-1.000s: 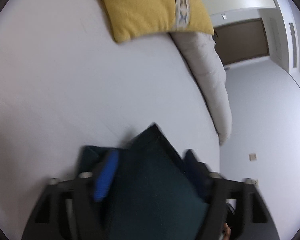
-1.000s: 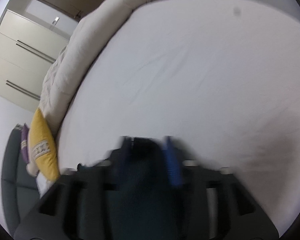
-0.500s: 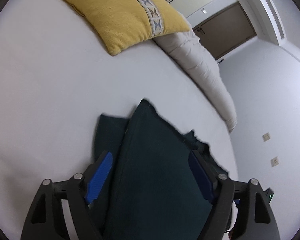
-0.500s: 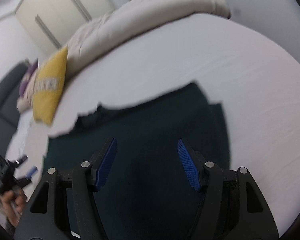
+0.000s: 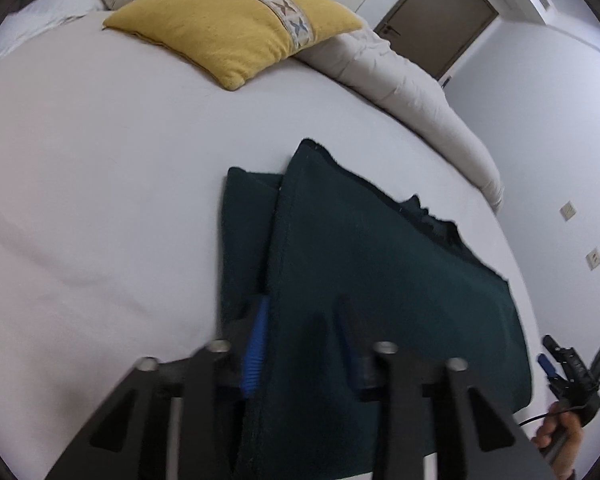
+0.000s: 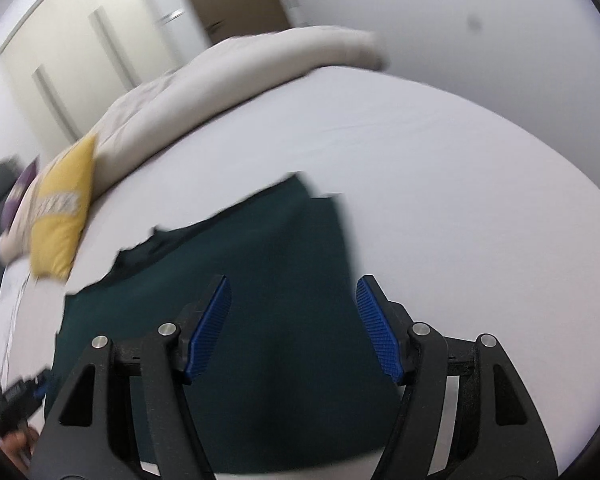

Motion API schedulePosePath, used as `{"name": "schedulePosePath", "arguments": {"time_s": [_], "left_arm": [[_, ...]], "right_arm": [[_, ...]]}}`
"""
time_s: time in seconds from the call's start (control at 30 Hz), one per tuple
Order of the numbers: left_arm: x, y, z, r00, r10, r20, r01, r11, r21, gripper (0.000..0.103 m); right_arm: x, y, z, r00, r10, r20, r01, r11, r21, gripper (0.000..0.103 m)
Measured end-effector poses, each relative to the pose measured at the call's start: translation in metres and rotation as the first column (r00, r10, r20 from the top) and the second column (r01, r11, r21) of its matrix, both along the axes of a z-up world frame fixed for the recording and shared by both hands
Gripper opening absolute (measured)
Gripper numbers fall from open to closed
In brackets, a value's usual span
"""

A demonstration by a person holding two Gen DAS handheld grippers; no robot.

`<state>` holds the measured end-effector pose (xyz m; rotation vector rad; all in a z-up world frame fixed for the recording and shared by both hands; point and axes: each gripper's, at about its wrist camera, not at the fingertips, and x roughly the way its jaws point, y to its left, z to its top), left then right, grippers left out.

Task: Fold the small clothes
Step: 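Lower the hem onto the folded sweater and open both grippers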

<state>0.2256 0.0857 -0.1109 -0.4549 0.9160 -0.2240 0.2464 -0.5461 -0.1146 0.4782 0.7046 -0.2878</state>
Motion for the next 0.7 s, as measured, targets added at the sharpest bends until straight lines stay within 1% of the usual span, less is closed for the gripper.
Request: {"name": "schedulePosePath", "arguments": {"time_s": [0.03, 0.07, 0.1, 0.17, 0.2, 0.23, 0.3, 0.37, 0.47, 0.5, 0.57, 0.63, 0.7], "left_arm": [[-0.001, -0.001, -0.001, 1.000, 0.001, -0.001, -0.001, 1.000, 0.001, 0.016], [-0.002, 0.000, -0.002, 1.000, 0.001, -0.003, -0.001, 1.000, -0.004, 0.013], [-0.004, 0.000, -0.002, 1.000, 0.003, -0.003, -0.003, 1.000, -0.005, 0.013], [-0.008, -0.002, 0.000, 1.000, 0.002, 0.004, -0.002, 1.000, 0.009, 0.010], [-0.009, -0.004, 0.001, 1.000, -0.002, 0.009, 0.001, 1.000, 0.022, 0.010], [-0.012, -0.007, 0.002, 1.000, -0.007, 0.013, 0.006, 0.999, 0.042, 0.009], [-0.014, -0.008, 0.003, 1.000, -0.006, 0.016, 0.005, 0.999, 0.051, 0.008], [-0.020, -0.006, 0.006, 1.000, 0.006, 0.021, -0.007, 0.999, 0.039, 0.008], [-0.034, -0.001, 0.014, 0.998, 0.025, 0.051, -0.026, 1.000, 0.016, 0.008], [-0.040, 0.000, 0.016, 0.997, 0.030, 0.067, -0.032, 0.999, 0.019, 0.008], [-0.042, 0.000, 0.009, 0.998, 0.034, 0.059, -0.036, 0.999, 0.029, 0.008], [-0.036, 0.004, -0.012, 0.999, 0.040, -0.002, -0.040, 0.999, 0.009, 0.008], [-0.038, 0.010, -0.018, 0.999, 0.047, -0.004, -0.047, 0.999, -0.015, 0.008]], "right_arm": [[-0.006, -0.006, -0.004, 1.000, -0.002, -0.017, 0.002, 1.000, 0.007, 0.064], [-0.008, -0.011, -0.010, 0.999, 0.008, -0.042, -0.008, 1.000, 0.009, 0.064], [-0.012, -0.014, -0.016, 0.997, 0.021, -0.074, -0.021, 1.000, 0.001, 0.064], [-0.025, -0.020, -0.022, 0.995, 0.042, -0.092, -0.044, 0.999, -0.015, 0.064], [-0.026, -0.023, -0.024, 0.994, 0.051, -0.094, -0.053, 0.998, -0.020, 0.063], [-0.030, -0.025, -0.025, 0.994, 0.056, -0.092, -0.058, 0.998, -0.026, 0.060], [-0.037, -0.027, -0.027, 0.993, 0.064, -0.096, -0.069, 0.997, -0.044, 0.053], [-0.038, -0.024, -0.028, 0.991, 0.079, -0.106, -0.085, 0.995, -0.048, 0.049], [-0.037, -0.019, -0.029, 0.989, 0.095, -0.115, -0.107, 0.990, -0.095, 0.047], [-0.037, -0.020, -0.029, 0.988, 0.100, -0.117, -0.113, 0.988, -0.106, 0.045], [-0.040, -0.021, -0.029, 0.986, 0.103, -0.129, -0.119, 0.986, -0.121, 0.045], [-0.037, -0.023, -0.033, 0.984, 0.097, -0.149, -0.114, 0.987, -0.111, 0.045], [-0.038, -0.026, -0.037, 0.983, 0.092, -0.161, -0.109, 0.989, -0.103, 0.045]]}}
